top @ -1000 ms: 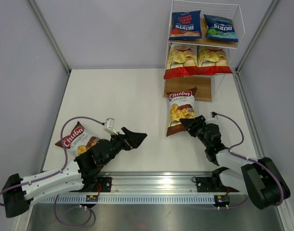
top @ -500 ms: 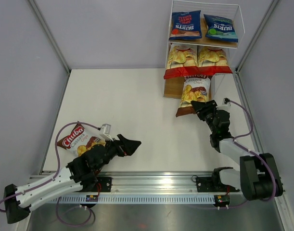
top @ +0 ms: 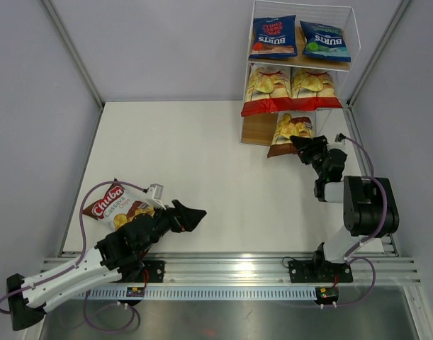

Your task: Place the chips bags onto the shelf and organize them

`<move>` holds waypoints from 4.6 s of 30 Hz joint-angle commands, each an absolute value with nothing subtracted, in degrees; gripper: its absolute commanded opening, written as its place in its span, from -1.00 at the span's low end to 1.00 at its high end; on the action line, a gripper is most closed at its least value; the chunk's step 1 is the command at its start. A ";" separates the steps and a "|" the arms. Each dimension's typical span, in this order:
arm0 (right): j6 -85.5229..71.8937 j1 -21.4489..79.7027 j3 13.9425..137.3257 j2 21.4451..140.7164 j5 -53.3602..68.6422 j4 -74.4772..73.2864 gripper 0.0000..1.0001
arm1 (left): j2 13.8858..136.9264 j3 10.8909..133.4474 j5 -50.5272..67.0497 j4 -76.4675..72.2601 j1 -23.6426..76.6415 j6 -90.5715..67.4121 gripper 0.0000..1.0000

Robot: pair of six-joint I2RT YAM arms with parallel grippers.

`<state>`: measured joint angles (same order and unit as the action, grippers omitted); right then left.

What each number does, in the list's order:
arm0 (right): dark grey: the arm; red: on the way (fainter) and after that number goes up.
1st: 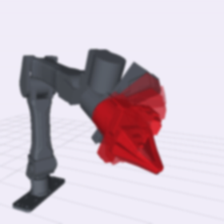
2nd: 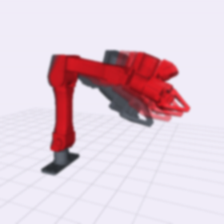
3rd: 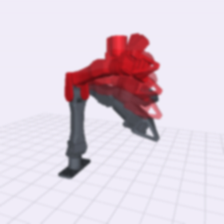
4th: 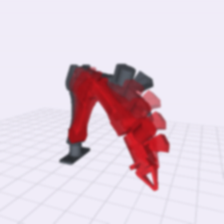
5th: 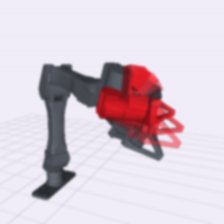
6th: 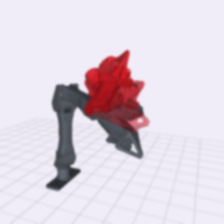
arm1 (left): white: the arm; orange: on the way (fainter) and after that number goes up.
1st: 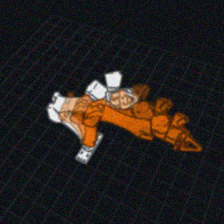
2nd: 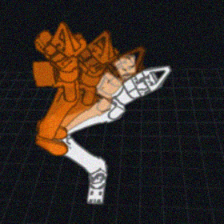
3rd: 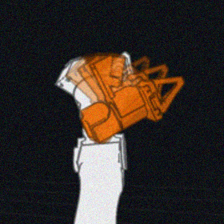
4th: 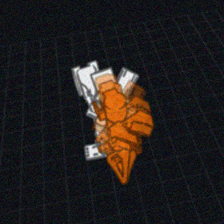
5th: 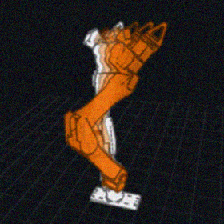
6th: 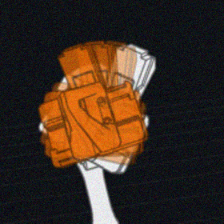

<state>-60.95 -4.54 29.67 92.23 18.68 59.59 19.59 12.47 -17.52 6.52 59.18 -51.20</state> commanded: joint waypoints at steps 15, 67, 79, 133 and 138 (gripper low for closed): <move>-74.27 -7.47 34.45 118.83 23.11 89.12 -0.64 | 16.70 10.28 -17.76 7.47 59.06 -50.80 0.98; -89.29 -12.66 18.20 112.32 17.05 79.18 0.73 | 20.83 13.18 -21.44 12.04 59.06 -50.89 0.98; -97.82 -12.22 22.41 114.17 12.57 79.90 0.16 | 24.08 14.50 -22.06 11.51 58.89 -50.63 0.98; -110.83 6.23 20.82 113.46 -35.76 88.25 -1.00 | 26.10 13.80 -13.19 10.20 50.36 -42.80 0.98; -110.22 9.93 25.30 116.01 -40.16 88.50 -0.93 | 28.91 14.85 -11.60 9.31 50.01 -41.14 0.98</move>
